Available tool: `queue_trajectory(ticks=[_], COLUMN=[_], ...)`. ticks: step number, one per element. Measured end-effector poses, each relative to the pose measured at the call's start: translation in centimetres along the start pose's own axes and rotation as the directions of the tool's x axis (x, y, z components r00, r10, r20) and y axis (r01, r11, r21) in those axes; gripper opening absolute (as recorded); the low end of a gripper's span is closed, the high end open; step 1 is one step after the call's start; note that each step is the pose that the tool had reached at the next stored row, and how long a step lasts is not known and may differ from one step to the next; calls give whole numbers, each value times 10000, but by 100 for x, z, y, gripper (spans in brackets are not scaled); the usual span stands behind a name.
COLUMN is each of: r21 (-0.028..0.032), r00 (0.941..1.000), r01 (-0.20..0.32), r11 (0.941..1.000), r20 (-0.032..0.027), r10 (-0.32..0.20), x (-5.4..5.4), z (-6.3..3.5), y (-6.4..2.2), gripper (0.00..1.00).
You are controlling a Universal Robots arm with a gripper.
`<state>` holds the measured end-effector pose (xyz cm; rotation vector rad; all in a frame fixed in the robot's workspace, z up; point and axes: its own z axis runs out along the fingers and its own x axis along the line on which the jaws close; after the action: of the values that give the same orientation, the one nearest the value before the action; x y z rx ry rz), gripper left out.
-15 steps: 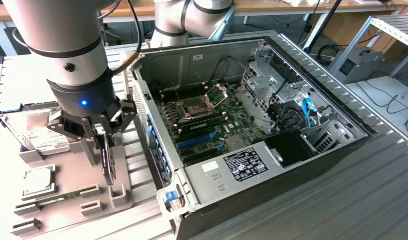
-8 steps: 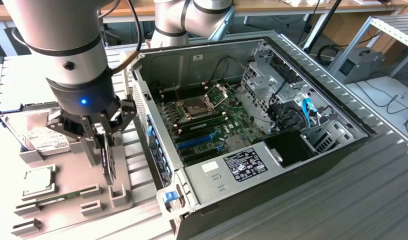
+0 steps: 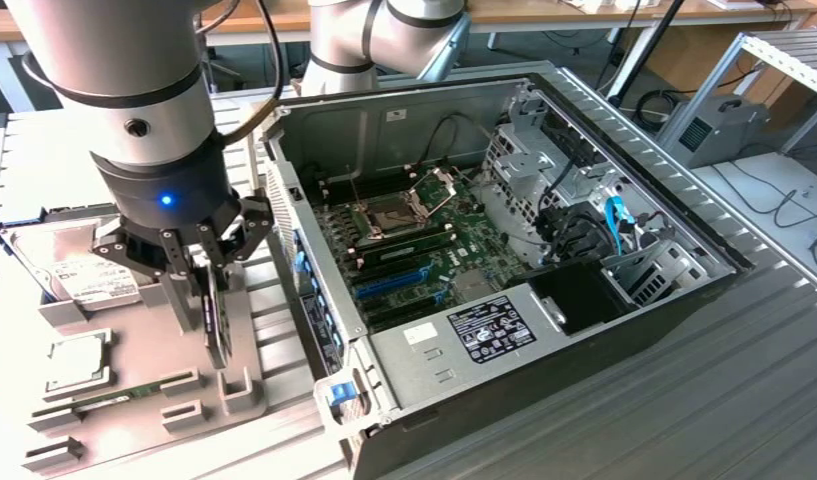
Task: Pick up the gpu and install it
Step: 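Pick up the gpu and move the gpu toward the slot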
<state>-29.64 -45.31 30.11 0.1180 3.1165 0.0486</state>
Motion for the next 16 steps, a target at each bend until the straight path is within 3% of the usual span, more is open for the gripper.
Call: queue_trajectory(ticks=[16], r21=[1], r00=[10000], r01=[0], r11=[10000], r20=[-1], r10=[0], x=[-1], z=[-68], y=[2], gripper=[26])
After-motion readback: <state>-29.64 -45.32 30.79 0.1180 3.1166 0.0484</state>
